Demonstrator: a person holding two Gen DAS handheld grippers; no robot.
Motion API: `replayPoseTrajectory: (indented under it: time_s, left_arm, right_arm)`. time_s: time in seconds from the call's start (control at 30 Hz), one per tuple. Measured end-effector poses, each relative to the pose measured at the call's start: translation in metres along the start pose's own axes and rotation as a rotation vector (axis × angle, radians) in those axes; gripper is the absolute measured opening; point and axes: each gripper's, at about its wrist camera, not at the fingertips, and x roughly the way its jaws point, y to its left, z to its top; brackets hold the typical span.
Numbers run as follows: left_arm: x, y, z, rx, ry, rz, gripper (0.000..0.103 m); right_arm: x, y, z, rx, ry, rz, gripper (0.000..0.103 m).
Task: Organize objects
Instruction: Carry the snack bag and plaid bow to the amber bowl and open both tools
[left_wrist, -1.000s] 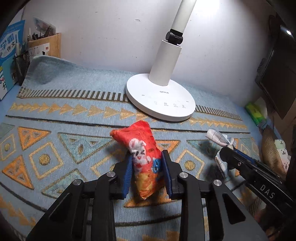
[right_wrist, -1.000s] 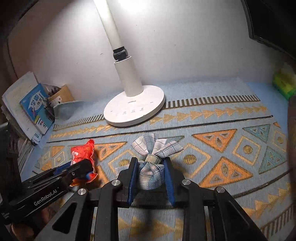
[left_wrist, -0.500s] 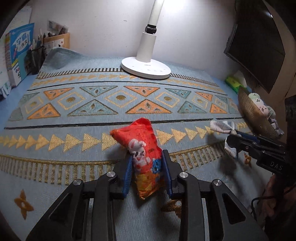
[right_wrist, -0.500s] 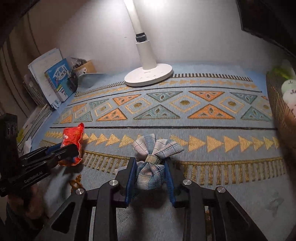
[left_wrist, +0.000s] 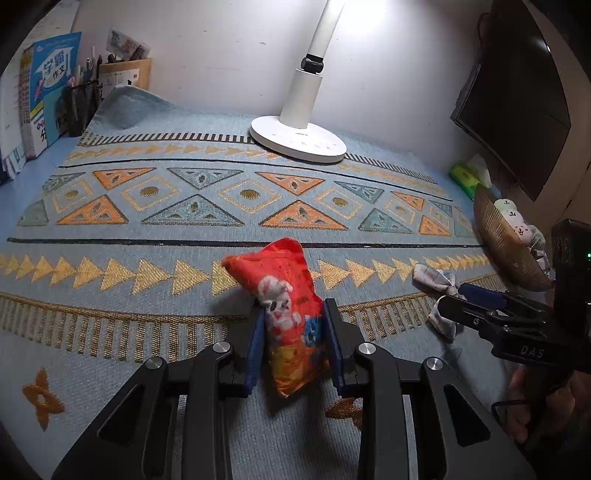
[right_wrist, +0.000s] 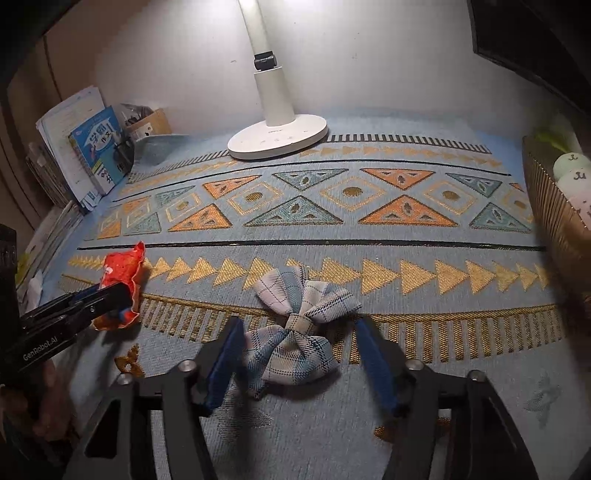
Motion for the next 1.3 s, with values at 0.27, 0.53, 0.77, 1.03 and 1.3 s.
replayPoseTrajectory:
  time_s: [0.27,0.53,0.77,1.03,1.3]
  left_arm:
    - [-0.002,0.004,0.0,-0.024,-0.011,0.011,0.027]
    - [-0.02,-0.022,0.002,0.0,-0.088,0.018,0.023]
    - [-0.032,-0.087,0.029,0.15,-0.146,0.023,0.023]
    - [-0.029,0.0,0.005,-0.12,-0.014,0.093,0.063]
    - [0.0,-0.023,-0.008,-0.041,0.061,0.198,0.061]
  right_arm:
    - [-0.017,0.014,-0.006,-0.085,-0.083,-0.013,0.026]
    - [-0.08,-0.005,0.001,-0.025,-0.223,0.06,0.026]
    - [-0.12,-0.043,0.014,0.007,-0.287,-0.002,0.026]
    - [-0.081,-0.051,-0.002,0.056,-0.191,0.073,0.026]
    - [-0.077,-0.041,-0.004,0.025,-0.184,0.081,0.026]
